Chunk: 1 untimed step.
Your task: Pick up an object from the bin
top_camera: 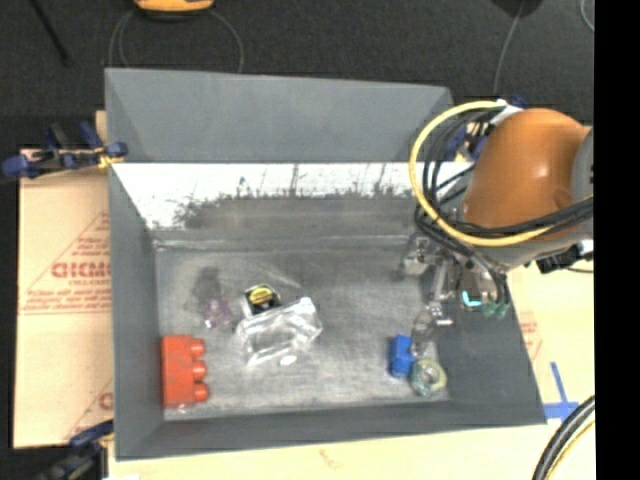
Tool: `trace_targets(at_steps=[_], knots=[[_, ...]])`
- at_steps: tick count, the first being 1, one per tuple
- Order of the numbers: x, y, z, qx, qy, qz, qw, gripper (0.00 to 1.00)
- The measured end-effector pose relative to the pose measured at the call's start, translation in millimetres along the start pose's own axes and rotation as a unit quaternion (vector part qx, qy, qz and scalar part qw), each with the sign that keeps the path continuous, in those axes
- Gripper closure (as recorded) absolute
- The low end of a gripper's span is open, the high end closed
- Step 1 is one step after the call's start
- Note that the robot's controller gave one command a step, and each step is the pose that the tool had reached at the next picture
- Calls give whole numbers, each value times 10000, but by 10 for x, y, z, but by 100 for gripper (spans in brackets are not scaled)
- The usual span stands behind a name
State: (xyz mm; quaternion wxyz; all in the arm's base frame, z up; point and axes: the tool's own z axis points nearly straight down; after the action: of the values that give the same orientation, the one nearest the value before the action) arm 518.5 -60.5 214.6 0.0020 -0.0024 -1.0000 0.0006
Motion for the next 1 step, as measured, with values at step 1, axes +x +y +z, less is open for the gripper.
trace_targets(at_steps=[1], knots=[[171,-437,1313,0,0,-19,10000,0]])
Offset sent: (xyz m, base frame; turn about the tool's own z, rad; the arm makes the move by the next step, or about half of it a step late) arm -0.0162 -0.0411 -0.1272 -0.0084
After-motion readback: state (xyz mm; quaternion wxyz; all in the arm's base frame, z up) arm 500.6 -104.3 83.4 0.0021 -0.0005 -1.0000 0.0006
